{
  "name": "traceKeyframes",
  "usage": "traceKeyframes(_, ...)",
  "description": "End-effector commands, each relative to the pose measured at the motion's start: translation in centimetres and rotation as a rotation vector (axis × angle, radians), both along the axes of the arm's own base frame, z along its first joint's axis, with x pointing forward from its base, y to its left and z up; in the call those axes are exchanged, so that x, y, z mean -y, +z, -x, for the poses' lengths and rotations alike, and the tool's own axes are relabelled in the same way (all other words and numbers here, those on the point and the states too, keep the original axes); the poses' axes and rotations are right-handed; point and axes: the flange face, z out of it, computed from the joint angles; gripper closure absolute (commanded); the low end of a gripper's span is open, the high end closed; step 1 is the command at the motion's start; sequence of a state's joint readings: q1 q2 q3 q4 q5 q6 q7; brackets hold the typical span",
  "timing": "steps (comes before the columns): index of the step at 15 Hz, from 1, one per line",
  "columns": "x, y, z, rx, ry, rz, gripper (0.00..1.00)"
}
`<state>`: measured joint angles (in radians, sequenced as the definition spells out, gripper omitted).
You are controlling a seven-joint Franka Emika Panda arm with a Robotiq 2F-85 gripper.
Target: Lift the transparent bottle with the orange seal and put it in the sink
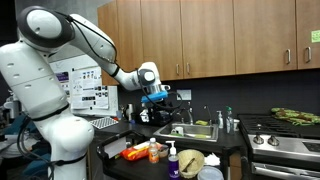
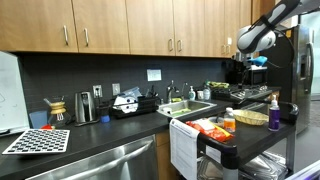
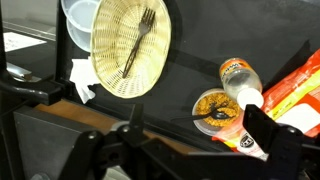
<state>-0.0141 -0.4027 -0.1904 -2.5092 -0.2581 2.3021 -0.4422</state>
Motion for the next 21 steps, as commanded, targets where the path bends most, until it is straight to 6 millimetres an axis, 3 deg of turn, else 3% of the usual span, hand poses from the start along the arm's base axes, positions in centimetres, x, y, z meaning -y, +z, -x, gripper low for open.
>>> traceKeyframes(1, -1.0, -2.7, -3.2, 0.008, -0.057, -0.023, 0.00)
traceKeyframes(9, -4.6, -6.2, -4.7, -0.124, -0.155, -0.157, 0.00)
traceKeyframes(21, -5.9, -12.3, -6.1, -0.174, -0.166, -0.187, 0.00)
